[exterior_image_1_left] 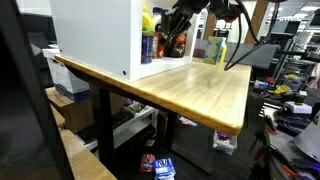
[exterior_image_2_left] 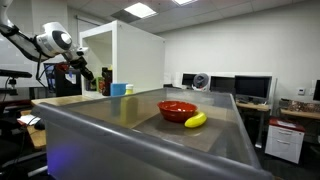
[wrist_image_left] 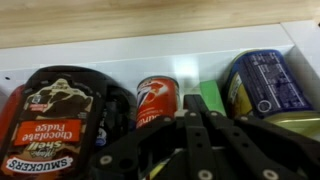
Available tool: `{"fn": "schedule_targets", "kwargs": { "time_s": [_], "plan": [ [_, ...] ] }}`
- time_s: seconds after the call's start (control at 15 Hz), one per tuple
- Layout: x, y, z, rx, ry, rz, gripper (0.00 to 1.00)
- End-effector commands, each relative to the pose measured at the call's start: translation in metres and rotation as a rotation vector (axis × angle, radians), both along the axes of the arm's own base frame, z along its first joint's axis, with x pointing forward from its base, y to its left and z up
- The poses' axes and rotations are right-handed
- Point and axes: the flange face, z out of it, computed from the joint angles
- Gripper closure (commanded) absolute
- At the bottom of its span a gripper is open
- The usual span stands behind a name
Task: Move the red can backwards
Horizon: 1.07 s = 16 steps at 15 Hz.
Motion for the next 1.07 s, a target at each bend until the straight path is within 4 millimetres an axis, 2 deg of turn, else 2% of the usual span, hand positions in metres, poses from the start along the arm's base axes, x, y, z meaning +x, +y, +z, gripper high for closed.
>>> {"fn": "schedule_targets", "kwargs": {
  "time_s": [0.0, 0.13, 0.2, 0.4, 0.73, 0.8, 1.0],
  "plan": [
    [-0.009, 0.006, 0.000, 0.023, 0.003, 0.009, 1.00],
    [-0.011, 0.009, 0.001, 0.001, 0.015, 0.018, 1.00],
    [-0.014, 0.005, 0.004, -0.067, 0.031, -0.010, 1.00],
    [-0.028, 0.015, 0.008, -0.131, 0.074, -0.011, 1.00],
    [-0.050, 0.021, 0.008, -0.185, 0.290, 0.124, 1.00],
    [-0.052, 0.022, 0.010, -0.174, 0.307, 0.168, 0.74],
    [-0.061, 0.018, 0.019, -0.150, 0.384, 0.280, 0.66]
  ]
}}
